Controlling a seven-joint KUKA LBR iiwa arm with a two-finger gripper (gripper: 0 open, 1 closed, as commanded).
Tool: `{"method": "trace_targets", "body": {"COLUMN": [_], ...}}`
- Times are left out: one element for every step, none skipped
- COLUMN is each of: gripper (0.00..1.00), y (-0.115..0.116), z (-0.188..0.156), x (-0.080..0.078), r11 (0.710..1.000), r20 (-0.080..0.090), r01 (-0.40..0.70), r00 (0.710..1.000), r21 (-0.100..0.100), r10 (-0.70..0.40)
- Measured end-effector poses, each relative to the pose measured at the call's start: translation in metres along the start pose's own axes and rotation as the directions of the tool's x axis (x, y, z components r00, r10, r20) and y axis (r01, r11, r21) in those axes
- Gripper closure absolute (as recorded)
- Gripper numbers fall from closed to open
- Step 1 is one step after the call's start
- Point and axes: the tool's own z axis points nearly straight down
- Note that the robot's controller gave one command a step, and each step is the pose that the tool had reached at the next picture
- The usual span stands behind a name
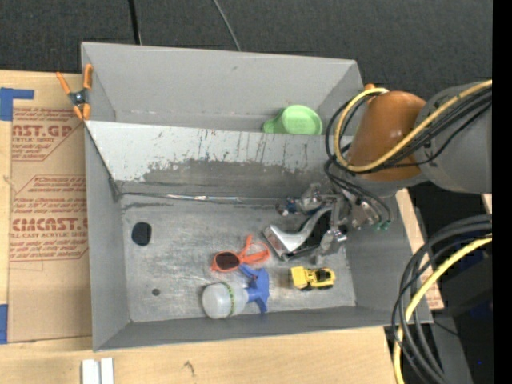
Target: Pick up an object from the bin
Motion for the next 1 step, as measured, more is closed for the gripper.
{"method": "trace_targets", "body": {"gripper": [0.00], "y": [-0.0009], "z": [0.0010], "x": [-0.0013], "r11": [1.000], "r20": [0.000], "r01": [0.018], "r00": [1.000], "r21": [0.000], "r10": [-0.018]}}
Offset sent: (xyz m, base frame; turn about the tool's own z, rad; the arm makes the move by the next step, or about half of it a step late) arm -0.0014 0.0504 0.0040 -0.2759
